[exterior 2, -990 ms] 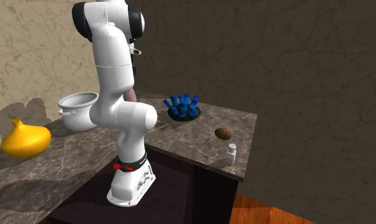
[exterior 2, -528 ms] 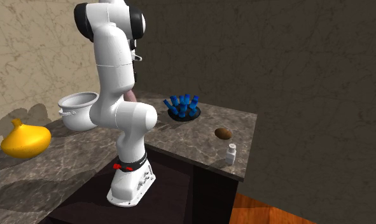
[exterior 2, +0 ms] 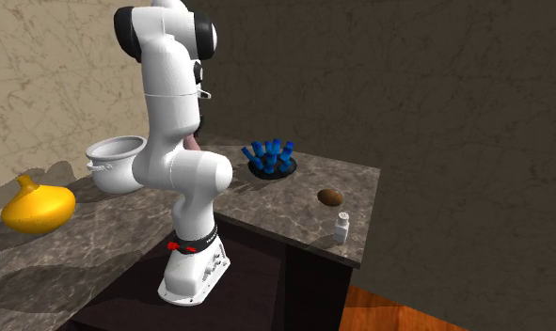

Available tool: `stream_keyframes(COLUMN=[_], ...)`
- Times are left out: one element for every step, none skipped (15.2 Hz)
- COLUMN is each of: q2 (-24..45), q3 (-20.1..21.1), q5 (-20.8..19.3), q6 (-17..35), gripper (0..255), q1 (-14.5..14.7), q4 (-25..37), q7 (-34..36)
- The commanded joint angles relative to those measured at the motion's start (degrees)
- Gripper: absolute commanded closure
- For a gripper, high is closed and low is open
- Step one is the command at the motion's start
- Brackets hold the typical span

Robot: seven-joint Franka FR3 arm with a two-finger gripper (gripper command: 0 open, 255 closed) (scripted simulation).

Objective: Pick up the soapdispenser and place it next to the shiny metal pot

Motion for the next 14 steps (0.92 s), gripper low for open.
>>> stream_keyframes(q2=[0.2, 0.2, 0.2, 0.2, 0.2, 0.2, 0.2, 0.2, 0.2, 0.2, 0.2, 0.2, 0.2, -0.3], q3=[0.0, 0.0, 0.0, 0.0, 0.0, 0.0, 0.0, 0.0, 0.0, 0.0, 0.0, 0.0, 0.0, -0.1], q5=[-0.1, -0.1, -0.1, -0.1, -0.1, -0.1, -0.1, -0.1, -0.1, -0.1, -0.1, -0.1, -0.1, 0.0], q6=[0.3, 0.3, 0.3, 0.3, 0.3, 0.3, 0.3, 0.3, 0.3, 0.3, 0.3, 0.3, 0.3, -1.6], gripper=[255, 255, 255, 255, 255, 255, 255, 0, 0, 0, 0, 0, 0, 0], q1=[0.0, 0.0, 0.0, 0.0, 0.0, 0.0, 0.0, 0.0, 0.0, 0.0, 0.0, 0.0, 0.0, -0.2], q4=[-0.1, -0.1, -0.1, -0.1, -0.1, -0.1, -0.1, -0.1, -0.1, -0.1, -0.1, -0.1, -0.1, 1.4], q7=[0.0, 0.0, 0.0, 0.0, 0.0, 0.0, 0.0, 0.0, 0.0, 0.0, 0.0, 0.0, 0.0, -0.1])
